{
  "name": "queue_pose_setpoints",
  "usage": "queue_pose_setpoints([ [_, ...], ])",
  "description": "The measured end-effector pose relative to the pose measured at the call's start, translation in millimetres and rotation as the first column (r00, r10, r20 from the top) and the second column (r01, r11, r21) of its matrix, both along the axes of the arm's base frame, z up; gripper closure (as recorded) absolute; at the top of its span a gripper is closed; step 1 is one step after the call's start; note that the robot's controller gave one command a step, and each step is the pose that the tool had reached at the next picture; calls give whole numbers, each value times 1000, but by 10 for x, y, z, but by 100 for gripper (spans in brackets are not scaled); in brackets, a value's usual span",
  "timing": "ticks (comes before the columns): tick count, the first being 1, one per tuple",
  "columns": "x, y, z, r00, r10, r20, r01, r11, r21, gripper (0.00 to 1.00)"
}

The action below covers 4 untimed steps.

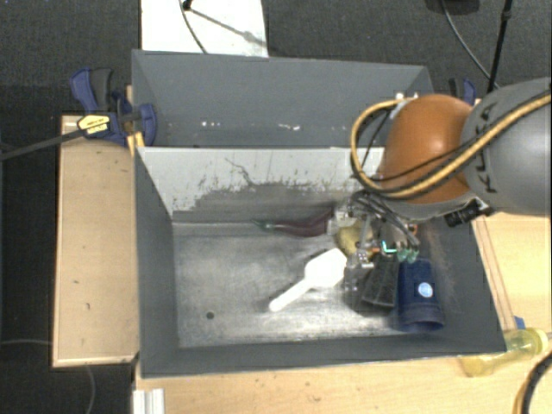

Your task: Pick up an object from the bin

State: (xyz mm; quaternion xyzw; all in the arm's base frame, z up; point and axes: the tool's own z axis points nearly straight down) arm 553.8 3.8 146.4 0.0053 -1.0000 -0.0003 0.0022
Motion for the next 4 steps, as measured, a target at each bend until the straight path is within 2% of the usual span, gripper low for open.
queue_pose_setpoints([
  [1,19,0,37,1000,0,8,0,1000,0,0],
  [2,-257,-164,-709,992,125,16,-125,992,-1,100],
  [3,-257,-164,-709,992,125,16,-125,992,-1,100],
  [4,-299,-180,89,993,117,7,-117,993,-1,100],
])
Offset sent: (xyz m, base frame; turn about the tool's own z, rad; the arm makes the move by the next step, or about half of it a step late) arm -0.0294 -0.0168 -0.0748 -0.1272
